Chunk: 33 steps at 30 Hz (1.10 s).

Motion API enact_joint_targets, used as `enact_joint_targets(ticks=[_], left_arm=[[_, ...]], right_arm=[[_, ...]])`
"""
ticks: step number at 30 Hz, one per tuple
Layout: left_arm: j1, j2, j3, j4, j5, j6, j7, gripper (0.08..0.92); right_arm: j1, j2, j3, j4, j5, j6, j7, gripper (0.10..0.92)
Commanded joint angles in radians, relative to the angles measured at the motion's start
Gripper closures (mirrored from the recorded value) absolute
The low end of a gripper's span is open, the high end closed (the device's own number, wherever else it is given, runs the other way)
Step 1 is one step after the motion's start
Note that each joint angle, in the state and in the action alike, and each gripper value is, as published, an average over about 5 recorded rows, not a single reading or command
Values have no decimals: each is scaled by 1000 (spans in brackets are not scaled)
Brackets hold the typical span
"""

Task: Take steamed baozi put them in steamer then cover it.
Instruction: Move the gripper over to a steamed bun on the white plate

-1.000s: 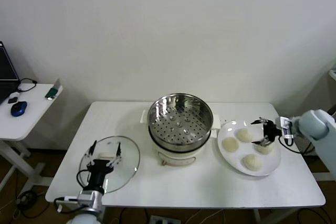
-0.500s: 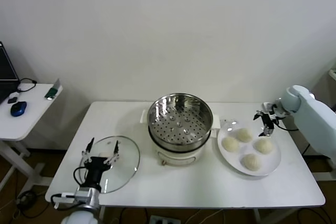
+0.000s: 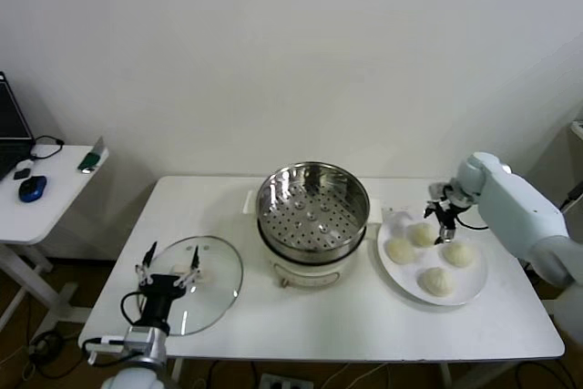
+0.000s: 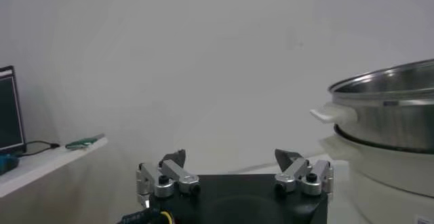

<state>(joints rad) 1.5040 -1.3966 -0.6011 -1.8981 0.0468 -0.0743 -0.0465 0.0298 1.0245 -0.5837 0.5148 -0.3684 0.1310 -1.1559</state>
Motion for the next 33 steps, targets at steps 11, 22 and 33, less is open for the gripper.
enact_joint_targets(ticks=[11,22,33], left_arm=[[4,1,0,9,-1,0,-8,177],[7,2,-1,7,-2,1,-6,177],[16,-1,0,-10,-2,7,-2,177]], right_arm=[[17,75,15,-115,-64,22,-3,213],[16,78,29,-123,-67,26,-9,289],[18,71,49,-111,-72,45,-21,339]])
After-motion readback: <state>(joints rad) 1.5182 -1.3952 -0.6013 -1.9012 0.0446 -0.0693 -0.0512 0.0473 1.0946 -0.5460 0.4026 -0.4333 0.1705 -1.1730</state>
